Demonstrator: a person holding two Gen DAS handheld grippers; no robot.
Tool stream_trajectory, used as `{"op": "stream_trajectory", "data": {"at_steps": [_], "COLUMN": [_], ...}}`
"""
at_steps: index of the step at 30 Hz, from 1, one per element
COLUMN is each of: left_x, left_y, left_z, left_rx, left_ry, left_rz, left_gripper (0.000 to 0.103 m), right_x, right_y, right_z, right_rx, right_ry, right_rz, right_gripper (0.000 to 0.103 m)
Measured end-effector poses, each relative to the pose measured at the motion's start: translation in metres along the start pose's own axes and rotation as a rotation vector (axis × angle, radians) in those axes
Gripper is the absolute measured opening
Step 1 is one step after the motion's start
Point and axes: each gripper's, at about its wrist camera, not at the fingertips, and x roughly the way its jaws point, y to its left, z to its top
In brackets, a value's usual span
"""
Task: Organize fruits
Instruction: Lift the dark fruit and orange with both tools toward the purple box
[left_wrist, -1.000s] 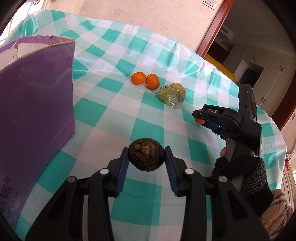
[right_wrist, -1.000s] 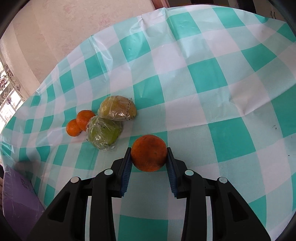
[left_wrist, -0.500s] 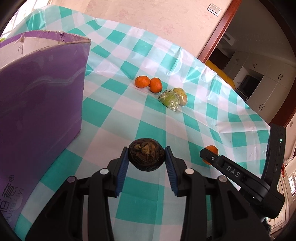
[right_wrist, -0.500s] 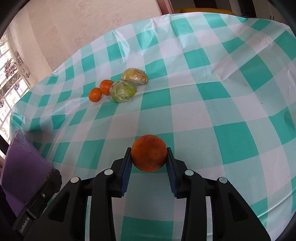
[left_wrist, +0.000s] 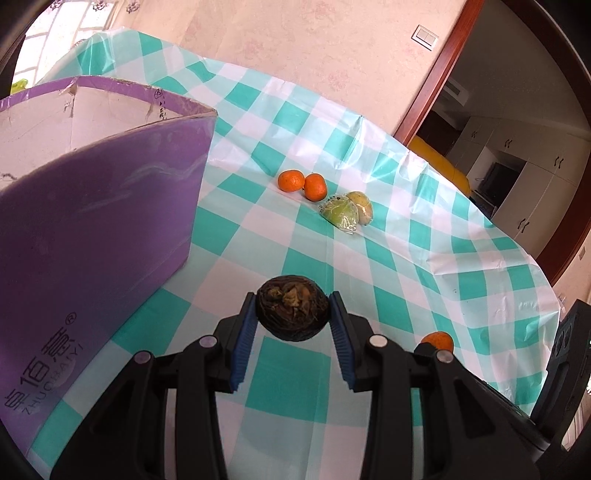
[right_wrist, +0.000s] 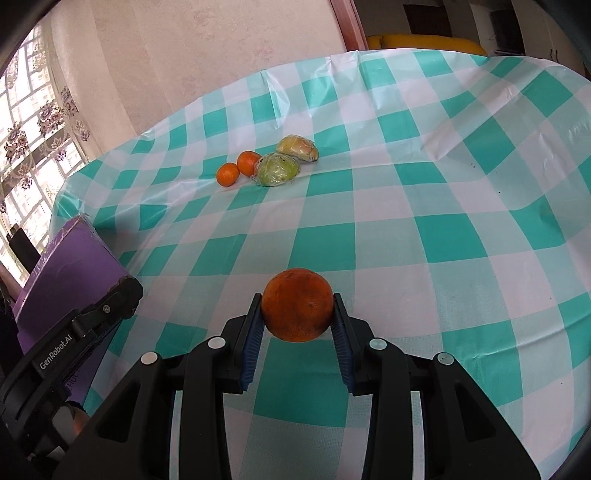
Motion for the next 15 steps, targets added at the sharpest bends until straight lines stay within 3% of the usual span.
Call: {"op": "stream_trajectory", "data": {"at_steps": [9, 15], "left_x": [-0.047, -0.093], "left_y": [0.007, 0.003], "left_z": [0.002, 0.008], "left_rx": [0.027, 0.089], "left_ry": [-0.063, -0.159], "left_rz": [-0.04, -0.036], "left_gripper": [0.039, 0.039], "right_x": [-0.021, -0.038], "right_y": [0.006, 0.029], "right_z": [-0.008, -0.003], "right_rx": [0.008, -0.034], "right_ry": [-0.04, -0.069], "right_rz": [0.079, 0.125], "right_gripper": [0.036, 0.036]}}
